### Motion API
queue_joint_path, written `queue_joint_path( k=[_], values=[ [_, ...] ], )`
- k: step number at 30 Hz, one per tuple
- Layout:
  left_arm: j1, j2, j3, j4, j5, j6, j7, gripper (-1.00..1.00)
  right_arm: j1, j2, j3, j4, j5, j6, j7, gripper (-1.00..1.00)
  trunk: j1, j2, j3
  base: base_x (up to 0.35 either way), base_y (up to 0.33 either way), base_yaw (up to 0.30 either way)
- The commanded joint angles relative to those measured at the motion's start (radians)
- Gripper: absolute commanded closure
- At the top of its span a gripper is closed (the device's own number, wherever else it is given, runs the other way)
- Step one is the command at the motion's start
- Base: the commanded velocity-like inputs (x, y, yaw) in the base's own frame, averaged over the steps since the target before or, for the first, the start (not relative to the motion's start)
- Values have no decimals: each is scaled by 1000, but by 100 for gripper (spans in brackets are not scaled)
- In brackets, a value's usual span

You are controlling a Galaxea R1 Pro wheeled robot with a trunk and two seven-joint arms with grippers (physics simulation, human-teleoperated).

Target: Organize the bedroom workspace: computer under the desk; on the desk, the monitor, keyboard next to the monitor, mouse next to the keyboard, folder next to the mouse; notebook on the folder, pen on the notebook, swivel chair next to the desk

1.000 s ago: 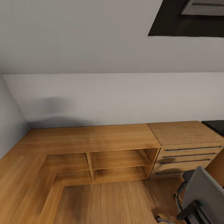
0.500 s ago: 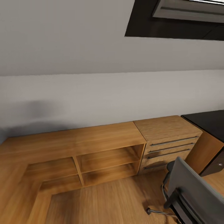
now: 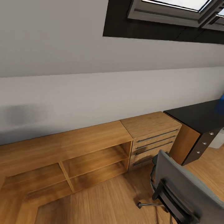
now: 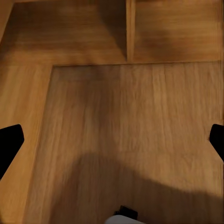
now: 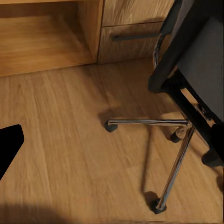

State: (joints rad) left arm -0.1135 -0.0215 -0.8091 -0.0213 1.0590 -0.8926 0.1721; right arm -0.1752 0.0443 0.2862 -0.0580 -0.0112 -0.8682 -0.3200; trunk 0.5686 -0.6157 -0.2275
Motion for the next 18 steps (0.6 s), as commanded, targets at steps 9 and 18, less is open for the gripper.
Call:
queue_joint_path(
  k=[9, 18],
  values=[
    [0, 0, -8, -1, -1, -2, 10, -100, -1, 0, 8, 1, -1, -2, -8, -100, 0, -1, -2, 0, 115, -298],
    [0, 0, -8, -1, -1, -2, 10, -100, -1, 0, 8, 1, -1, -2, -8, -100, 0, -1, -2, 0, 133, -298]
  ],
)
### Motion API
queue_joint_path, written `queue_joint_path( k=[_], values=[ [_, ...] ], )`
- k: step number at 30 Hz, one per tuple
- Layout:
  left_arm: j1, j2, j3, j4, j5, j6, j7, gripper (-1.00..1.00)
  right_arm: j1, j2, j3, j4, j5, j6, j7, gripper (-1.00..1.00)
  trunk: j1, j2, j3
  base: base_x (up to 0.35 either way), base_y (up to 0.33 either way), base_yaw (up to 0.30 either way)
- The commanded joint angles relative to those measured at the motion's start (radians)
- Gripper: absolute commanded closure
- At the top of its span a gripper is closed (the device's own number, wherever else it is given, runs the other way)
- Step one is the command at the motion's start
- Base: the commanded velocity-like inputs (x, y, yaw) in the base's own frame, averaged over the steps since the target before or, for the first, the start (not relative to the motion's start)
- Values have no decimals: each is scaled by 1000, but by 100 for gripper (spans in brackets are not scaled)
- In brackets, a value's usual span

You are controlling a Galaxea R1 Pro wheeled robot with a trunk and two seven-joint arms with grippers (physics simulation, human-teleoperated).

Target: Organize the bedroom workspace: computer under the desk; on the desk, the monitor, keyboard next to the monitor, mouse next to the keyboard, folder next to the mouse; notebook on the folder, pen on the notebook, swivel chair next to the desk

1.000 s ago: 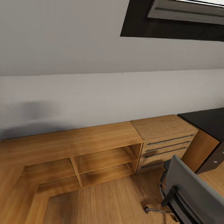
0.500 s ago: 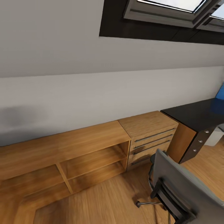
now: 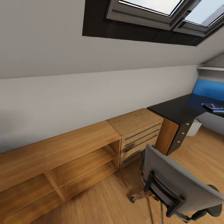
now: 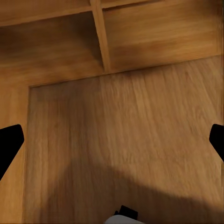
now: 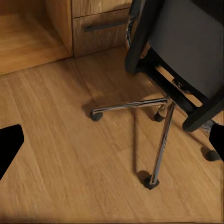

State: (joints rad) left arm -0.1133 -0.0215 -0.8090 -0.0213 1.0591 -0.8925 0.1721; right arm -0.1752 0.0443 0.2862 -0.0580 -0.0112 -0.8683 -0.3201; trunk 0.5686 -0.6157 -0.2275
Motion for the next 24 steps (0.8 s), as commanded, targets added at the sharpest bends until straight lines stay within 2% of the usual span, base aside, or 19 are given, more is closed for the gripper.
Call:
queue_joint_path(
  k=[1, 24],
  values=[
    [0, 0, -9, -1, -1, -2, 10, -100, -1, 0, 8, 1, -1, -1, -8, -100, 0, -1, -2, 0, 8, -298],
    [0, 0, -9, 0, -1, -2, 10, -100, -1, 0, 8, 1, -1, 0, -8, -100, 0, -1, -2, 0, 1, -298]
  ],
)
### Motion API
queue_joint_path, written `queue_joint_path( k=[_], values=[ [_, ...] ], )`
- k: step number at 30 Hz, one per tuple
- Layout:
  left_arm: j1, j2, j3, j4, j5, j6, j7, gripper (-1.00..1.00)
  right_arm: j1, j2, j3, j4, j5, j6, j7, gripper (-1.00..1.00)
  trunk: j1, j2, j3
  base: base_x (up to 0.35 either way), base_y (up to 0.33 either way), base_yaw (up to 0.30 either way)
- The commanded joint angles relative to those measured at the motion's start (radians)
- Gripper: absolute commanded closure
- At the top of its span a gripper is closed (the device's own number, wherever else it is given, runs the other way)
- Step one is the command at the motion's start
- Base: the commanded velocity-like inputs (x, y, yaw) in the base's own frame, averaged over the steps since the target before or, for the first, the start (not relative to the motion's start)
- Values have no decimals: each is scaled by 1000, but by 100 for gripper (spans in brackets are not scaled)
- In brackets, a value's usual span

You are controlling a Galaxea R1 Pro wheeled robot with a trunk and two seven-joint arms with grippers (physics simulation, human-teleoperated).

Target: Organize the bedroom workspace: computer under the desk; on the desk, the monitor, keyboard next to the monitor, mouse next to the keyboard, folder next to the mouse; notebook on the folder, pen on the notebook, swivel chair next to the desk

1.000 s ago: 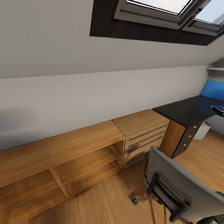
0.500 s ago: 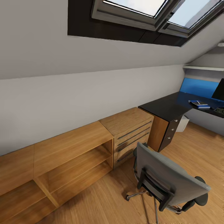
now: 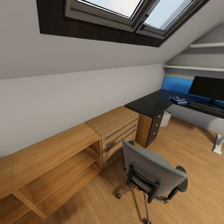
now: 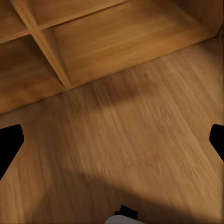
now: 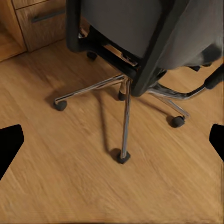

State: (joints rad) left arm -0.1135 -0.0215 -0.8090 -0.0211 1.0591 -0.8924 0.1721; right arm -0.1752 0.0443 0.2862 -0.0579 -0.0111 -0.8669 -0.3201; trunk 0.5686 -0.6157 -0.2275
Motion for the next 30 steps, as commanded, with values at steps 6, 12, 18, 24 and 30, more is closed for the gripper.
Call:
queue_joint_path(
  k=[6, 12, 18, 24, 30],
  values=[
    [0, 0, -9, -1, -1, -2, 10, -100, -1, 0, 8, 1, -1, -2, -8, -100, 0, -1, -2, 0, 0, -298],
    [0, 0, -9, -1, -1, -2, 10, -100, -1, 0, 8, 1, -1, -2, -8, -100, 0, -1, -2, 0, 0, -298],
    [0, 0, -9, -1, -1, -2, 10, -100, -1, 0, 8, 1, -1, -3, -8, -100, 0, -1, -2, 32, 132, -298],
    [0, 0, -9, -1, -1, -2, 10, -100, -1, 0, 8, 1, -1, -3, -8, -100, 0, -1, -2, 128, 278, -298],
    [0, 0, -9, -1, -1, -2, 10, -100, -1, 0, 8, 1, 0, -3, -8, -100, 0, -1, -2, 147, 288, -298]
  ],
)
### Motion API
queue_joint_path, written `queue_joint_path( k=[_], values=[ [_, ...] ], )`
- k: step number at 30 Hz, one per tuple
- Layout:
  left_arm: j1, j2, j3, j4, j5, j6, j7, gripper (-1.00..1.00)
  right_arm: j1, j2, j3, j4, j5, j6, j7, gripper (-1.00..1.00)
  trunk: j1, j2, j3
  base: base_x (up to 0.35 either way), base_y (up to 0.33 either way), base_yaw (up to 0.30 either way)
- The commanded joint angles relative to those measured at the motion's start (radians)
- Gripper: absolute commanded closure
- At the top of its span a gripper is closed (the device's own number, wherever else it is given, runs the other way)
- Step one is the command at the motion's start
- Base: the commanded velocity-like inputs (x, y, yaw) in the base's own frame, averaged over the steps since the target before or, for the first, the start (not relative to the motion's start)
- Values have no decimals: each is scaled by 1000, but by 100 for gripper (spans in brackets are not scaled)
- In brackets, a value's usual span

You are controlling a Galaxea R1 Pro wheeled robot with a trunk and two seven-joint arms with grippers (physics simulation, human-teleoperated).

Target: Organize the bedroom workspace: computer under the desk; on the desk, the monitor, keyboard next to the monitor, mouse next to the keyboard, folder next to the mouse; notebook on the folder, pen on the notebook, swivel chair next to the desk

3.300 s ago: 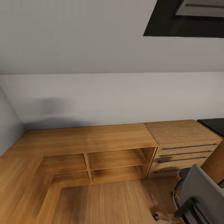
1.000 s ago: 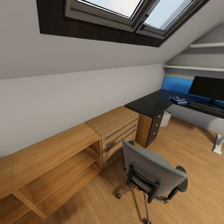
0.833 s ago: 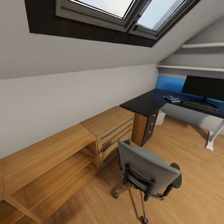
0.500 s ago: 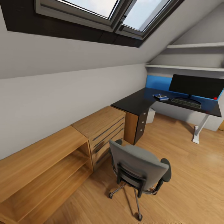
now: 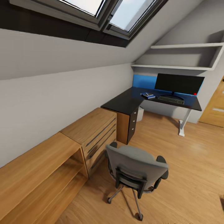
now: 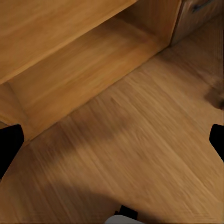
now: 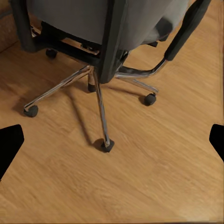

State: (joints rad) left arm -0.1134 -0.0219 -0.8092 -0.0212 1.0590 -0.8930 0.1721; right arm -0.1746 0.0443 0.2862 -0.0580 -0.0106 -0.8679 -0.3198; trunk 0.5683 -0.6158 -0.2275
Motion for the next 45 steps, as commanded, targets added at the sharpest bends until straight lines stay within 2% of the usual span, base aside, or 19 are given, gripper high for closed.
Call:
queue_joint_path(
  k=[1, 21, 45],
  values=[
    [0, 0, -8, -1, -1, -1, 10, -100, -1, 0, 8, 1, -1, -2, -8, -100, 1, -1, -1, 140, 225, -298],
    [0, 0, -8, -1, -1, -1, 10, -100, -2, 0, 8, 1, -1, -2, -8, -100, 1, -1, -1, 19, 41, -298],
    [0, 0, -8, -1, -1, 0, 10, -100, -1, 0, 8, 1, -1, -1, -8, -100, 1, -1, -1, 0, 175, -298]
  ],
)
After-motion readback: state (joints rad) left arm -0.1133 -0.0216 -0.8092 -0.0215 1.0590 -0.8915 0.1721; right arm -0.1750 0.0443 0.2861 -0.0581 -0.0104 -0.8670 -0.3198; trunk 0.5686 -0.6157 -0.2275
